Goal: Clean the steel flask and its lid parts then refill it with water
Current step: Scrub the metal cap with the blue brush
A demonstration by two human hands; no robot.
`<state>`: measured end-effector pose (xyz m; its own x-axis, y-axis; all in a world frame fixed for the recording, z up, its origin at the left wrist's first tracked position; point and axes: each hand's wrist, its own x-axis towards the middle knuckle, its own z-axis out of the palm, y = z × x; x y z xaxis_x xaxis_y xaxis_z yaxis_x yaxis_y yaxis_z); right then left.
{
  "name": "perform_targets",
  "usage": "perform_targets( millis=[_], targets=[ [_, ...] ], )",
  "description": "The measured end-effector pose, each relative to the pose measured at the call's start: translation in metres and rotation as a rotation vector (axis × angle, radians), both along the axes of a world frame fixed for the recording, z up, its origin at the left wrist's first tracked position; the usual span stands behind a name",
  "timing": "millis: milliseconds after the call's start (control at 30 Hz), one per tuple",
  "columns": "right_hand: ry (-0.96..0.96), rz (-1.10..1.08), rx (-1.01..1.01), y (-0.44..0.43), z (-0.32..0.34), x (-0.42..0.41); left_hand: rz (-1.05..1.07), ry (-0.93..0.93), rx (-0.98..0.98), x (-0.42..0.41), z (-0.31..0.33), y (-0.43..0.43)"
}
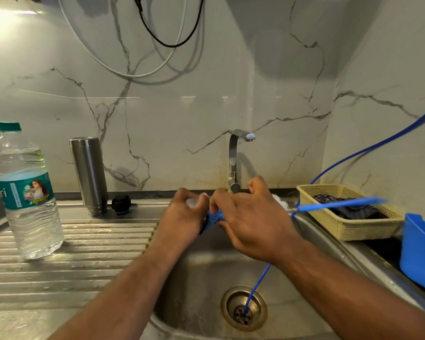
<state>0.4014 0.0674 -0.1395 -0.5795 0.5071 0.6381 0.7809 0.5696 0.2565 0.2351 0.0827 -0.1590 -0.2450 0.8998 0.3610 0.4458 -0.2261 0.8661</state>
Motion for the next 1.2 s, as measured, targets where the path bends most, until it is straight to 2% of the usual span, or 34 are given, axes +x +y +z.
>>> perform_targets(
  millis=[100, 167, 267, 367, 467, 500, 633, 700, 767, 833, 900, 1000, 1100, 1200],
  targets=[
    [-0.038, -0.003, -0.04, 0.005, 0.001, 0.013, -0.152, 0.19, -0.197, -0.001, 0.006, -0.003],
    [-0.016, 0.021, -0.149, 0.005, -0.003, 0.016, -0.26, 0.164, -0.317, -0.005, 0.01, -0.012],
    [0.094, 0.06, -0.267, 0.004, -0.012, 0.017, -0.431, -0.188, -0.412, -0.014, 0.008, -0.015],
    [0.219, 0.07, -0.153, 0.0, -0.012, 0.013, -0.499, -0.586, -0.387, -0.013, 0.01, -0.012],
    [0.255, 0.007, -0.067, -0.007, -0.01, 0.005, -0.422, -0.822, -0.311, 0.001, 0.012, -0.016],
    [0.234, -0.026, -0.051, -0.009, -0.01, 0.001, -0.352, -0.803, -0.268, 0.005, 0.009, -0.015],
    [0.07, -0.163, -0.04, -0.013, -0.012, -0.013, -0.048, -0.37, 0.006, 0.017, -0.005, -0.008],
    [0.089, -0.148, -0.085, -0.011, -0.009, -0.011, -0.038, -0.244, 0.05, 0.014, -0.006, -0.005],
    [0.129, -0.085, -0.188, -0.006, -0.007, -0.001, -0.14, -0.164, -0.026, 0.003, -0.005, -0.004],
    [0.142, -0.041, -0.311, -0.003, -0.003, 0.011, -0.345, -0.206, -0.174, -0.008, -0.005, -0.006],
    [0.142, -0.003, -0.308, -0.002, 0.001, 0.021, -0.448, -0.303, -0.259, -0.012, -0.005, -0.009],
    [0.044, -0.066, -0.134, -0.002, 0.009, 0.027, -0.377, -0.402, -0.251, -0.01, -0.005, -0.004],
    [0.04, -0.162, -0.055, 0.003, 0.022, 0.031, -0.303, -0.488, -0.229, -0.016, -0.008, 0.0],
    [-0.001, -0.21, 0.002, 0.007, 0.049, 0.035, -0.266, -0.668, -0.254, -0.025, -0.008, 0.003]
  ],
)
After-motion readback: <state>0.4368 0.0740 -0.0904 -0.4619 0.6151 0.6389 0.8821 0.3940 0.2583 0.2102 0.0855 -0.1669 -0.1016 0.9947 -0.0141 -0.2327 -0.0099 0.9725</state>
